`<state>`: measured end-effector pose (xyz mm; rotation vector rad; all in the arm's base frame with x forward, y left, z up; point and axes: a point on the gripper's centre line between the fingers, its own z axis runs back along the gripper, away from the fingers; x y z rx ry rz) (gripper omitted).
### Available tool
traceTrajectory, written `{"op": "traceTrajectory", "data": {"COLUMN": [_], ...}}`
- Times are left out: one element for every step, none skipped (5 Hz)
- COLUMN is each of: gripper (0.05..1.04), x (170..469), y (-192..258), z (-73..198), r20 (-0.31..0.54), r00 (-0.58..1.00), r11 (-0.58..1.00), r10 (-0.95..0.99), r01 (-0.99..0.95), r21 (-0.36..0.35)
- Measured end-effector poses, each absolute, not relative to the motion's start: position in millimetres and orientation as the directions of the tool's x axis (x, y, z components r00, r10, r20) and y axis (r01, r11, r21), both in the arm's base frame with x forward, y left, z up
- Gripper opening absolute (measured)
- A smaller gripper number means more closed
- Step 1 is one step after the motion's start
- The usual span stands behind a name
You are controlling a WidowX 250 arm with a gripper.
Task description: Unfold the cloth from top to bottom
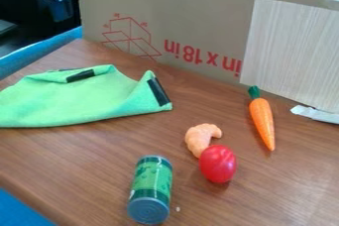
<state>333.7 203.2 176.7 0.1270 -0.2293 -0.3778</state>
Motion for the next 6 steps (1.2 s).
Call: {"op": "traceTrajectory", "data": {"gripper": [1.0, 1.0, 1.0, 1.0, 1.0, 1.0], "x": [335.0, 334.3, 333.5, 337.4, 341.1, 342.8], "y": [204.1, 210.7, 221.1, 232.1, 244.5, 249.7], "z": [162.0, 155.7, 150.9, 135.7, 121.8, 114.5], "r20": [0.176, 0.163, 0.163, 0.148, 0.111, 0.097], "r00": [0.91, 0.908, 0.914, 0.915, 0.921, 0.923], "r11": [0.925, 0.92, 0.924, 0.921, 0.918, 0.915], "r10": [-0.375, -0.385, -0.372, -0.374, -0.373, -0.373], "r01": [0.355, 0.365, 0.348, 0.348, 0.349, 0.348], "r21": [0.135, 0.142, 0.156, 0.174, 0.188, 0.205]}}
